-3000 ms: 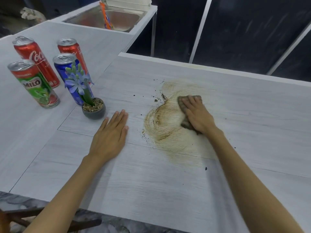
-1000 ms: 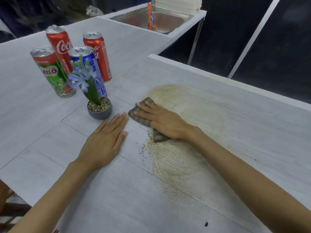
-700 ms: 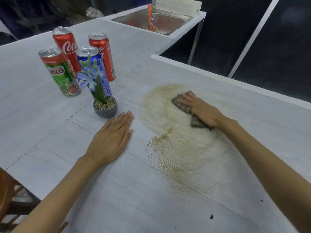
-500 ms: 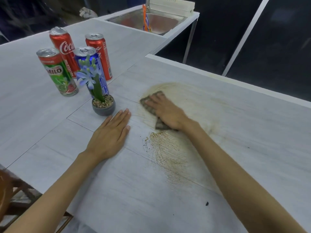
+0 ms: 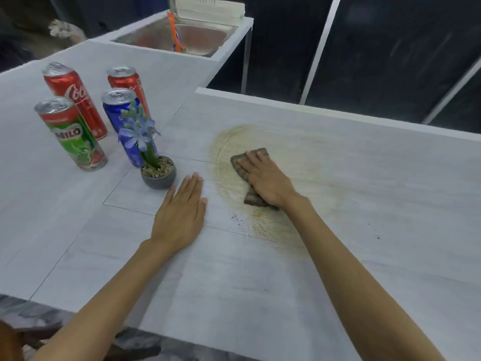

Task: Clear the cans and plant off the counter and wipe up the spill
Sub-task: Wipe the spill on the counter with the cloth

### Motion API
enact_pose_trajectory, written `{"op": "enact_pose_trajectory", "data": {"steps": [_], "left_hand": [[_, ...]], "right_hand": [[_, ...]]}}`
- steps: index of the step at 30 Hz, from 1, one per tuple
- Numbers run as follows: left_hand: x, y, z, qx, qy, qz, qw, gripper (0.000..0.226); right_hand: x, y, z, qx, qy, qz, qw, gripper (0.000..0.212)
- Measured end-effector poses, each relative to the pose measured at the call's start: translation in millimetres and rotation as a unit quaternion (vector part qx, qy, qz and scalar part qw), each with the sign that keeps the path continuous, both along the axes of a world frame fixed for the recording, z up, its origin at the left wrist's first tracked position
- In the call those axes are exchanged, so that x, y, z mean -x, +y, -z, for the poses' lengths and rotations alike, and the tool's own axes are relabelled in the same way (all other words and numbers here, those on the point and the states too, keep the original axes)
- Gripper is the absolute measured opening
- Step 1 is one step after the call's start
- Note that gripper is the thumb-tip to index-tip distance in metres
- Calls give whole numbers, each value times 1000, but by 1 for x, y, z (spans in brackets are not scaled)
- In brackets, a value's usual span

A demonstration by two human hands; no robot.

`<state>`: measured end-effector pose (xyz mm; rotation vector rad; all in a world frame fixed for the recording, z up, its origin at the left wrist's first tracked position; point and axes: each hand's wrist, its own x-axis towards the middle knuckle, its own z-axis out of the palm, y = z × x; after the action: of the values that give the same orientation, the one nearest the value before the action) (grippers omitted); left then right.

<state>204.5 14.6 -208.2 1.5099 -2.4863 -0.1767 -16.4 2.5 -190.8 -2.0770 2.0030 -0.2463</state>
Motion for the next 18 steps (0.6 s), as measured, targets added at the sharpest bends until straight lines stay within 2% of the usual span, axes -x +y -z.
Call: {"op": "enact_pose_trajectory", "data": {"steps": [3,4,6,9,12,15,18], "left_hand": [[-7,-2,-2,-30,-5,40,999,85],[-9,-2,-2,-26,-6,50,998,84],[-12,-2,-1,3,-11,65,998,82],[-12,0,1,21,-9,77,997,79],[-11,0,0,21,-11,86,996,78],[-11,4,-3,1,-10,95,995,66],[-8,15,-6,-27,-10,101,994,53]], "right_hand": [[-54,71,-4,28,-8,-44,999,63],[-59,100,-8,36,-24,-56,997,70],[-36,135,-8,34,-33,-43,998,67],[19,125,-12,-12,-6,86,996,52],[9,85,-8,-12,28,193,981,48],[-51,79,1,6,19,158,987,51],[-84,152,-3,38,-4,92,995,66]]}}
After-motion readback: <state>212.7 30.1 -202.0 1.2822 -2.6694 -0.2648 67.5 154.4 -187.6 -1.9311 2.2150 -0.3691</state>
